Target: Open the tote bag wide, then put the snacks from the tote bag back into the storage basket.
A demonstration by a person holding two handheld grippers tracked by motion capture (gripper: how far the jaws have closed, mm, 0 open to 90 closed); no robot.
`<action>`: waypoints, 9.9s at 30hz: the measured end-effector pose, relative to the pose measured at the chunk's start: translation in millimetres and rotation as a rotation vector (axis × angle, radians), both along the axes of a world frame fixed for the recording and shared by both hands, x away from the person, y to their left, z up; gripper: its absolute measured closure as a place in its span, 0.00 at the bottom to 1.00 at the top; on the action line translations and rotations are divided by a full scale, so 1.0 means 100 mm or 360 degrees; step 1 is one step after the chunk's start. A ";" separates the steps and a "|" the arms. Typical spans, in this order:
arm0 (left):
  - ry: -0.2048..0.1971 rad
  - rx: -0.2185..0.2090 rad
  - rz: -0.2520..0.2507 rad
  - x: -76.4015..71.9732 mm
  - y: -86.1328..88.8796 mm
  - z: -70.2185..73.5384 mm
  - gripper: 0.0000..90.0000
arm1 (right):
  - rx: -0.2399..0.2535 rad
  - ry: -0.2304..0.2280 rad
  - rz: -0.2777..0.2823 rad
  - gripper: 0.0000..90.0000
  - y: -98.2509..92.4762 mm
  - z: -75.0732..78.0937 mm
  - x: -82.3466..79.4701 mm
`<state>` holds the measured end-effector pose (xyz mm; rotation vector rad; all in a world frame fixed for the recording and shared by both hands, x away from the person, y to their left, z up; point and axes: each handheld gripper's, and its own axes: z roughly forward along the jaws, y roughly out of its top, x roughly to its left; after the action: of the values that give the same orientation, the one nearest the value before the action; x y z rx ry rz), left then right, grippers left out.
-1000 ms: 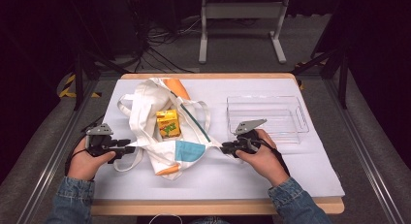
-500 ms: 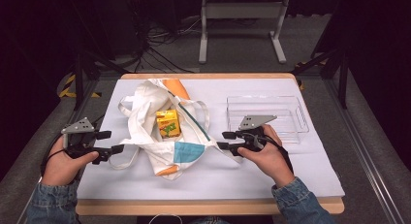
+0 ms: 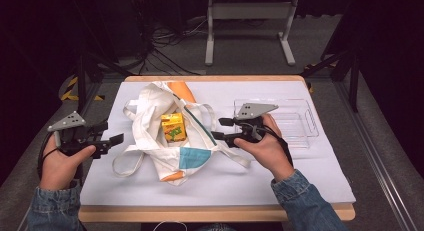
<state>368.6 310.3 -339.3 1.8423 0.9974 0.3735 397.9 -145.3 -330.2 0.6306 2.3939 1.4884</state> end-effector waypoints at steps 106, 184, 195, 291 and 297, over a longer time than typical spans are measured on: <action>-0.0032 -0.0062 0.0000 0.20 -0.16 -0.32 0.83 | -0.0151 -0.0156 -0.0228 0.93 0.88 0.11 1.01; -0.0075 -0.0108 -0.0008 0.09 -0.04 -0.25 0.67 | -0.0136 0.0151 0.0172 0.58 0.75 -0.25 1.07; -0.0088 -0.0134 -0.0009 0.12 -0.03 -0.23 0.64 | 0.0131 0.0162 0.0348 0.37 0.79 -0.19 0.89; -0.0081 -0.0135 -0.0016 0.14 -0.03 -0.26 0.61 | -0.0138 -0.0074 0.0439 0.57 1.25 -0.42 0.94; -0.0081 -0.0134 -0.0014 0.14 -0.03 -0.25 0.60 | -0.0060 -0.0081 0.0456 0.57 1.21 -0.29 0.93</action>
<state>382.5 306.9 -364.7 1.7529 0.9556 0.3660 490.8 -24.6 -359.5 0.2446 2.5488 1.5395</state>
